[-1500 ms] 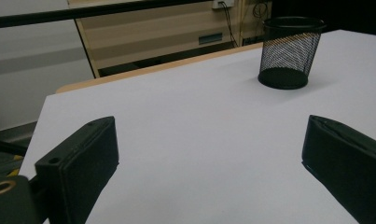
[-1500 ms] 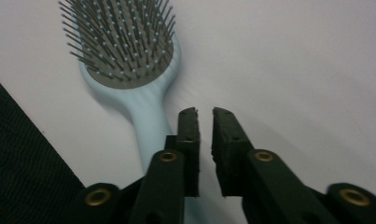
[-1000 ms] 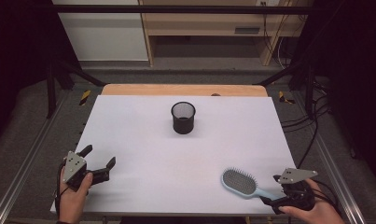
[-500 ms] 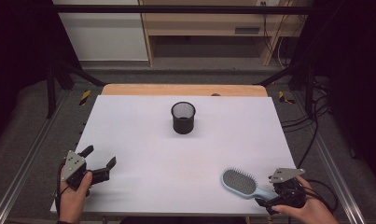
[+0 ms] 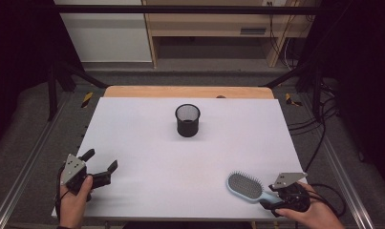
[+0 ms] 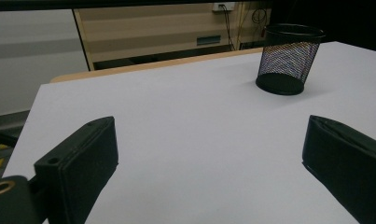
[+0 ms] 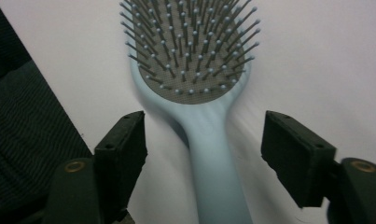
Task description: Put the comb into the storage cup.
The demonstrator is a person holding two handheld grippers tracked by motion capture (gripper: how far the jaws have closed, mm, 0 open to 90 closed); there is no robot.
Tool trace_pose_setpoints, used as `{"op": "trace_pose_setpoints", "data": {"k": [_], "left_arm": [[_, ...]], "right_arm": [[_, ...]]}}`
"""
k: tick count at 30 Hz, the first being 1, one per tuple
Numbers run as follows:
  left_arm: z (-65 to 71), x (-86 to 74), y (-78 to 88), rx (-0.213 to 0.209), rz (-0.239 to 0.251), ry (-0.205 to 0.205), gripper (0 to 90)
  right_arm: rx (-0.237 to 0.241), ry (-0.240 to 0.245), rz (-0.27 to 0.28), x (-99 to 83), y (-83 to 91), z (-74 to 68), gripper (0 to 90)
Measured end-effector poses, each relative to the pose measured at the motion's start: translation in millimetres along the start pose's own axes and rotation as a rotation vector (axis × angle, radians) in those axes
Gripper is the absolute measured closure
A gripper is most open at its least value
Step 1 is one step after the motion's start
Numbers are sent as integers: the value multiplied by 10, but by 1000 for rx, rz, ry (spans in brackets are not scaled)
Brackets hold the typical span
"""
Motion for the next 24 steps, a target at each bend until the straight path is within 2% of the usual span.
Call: {"op": "trace_pose_setpoints", "data": {"k": [7,11,12,20,24], "left_arm": [[14,-7,-16,0,-6,-18,34],[-12,-10,-5,0,-4,2,34],[-17,-6,-2,-1,-1,12,34],[-10,9,1,0,6,14,35],[5,-4,-12,-2,-3,-1,36]], "right_arm": [[35,16,-25,-45,-51,-34,426],[46,14,-15,-50,-63,-27,447],[46,12,-14,-50,-67,-22,460],[42,31,-16,-48,-90,-5,548],[29,49,-19,-57,-85,-11,589]]}}
Point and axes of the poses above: each handheld gripper's, and its own axes: y roughly backward along the jaws, x roughly out of its top, z roughly to its right, the point moved 8 cm from there along -y, roughly forward along the jaws, and after that the axes turned 13 degrees about y, right-handed, at the moved point
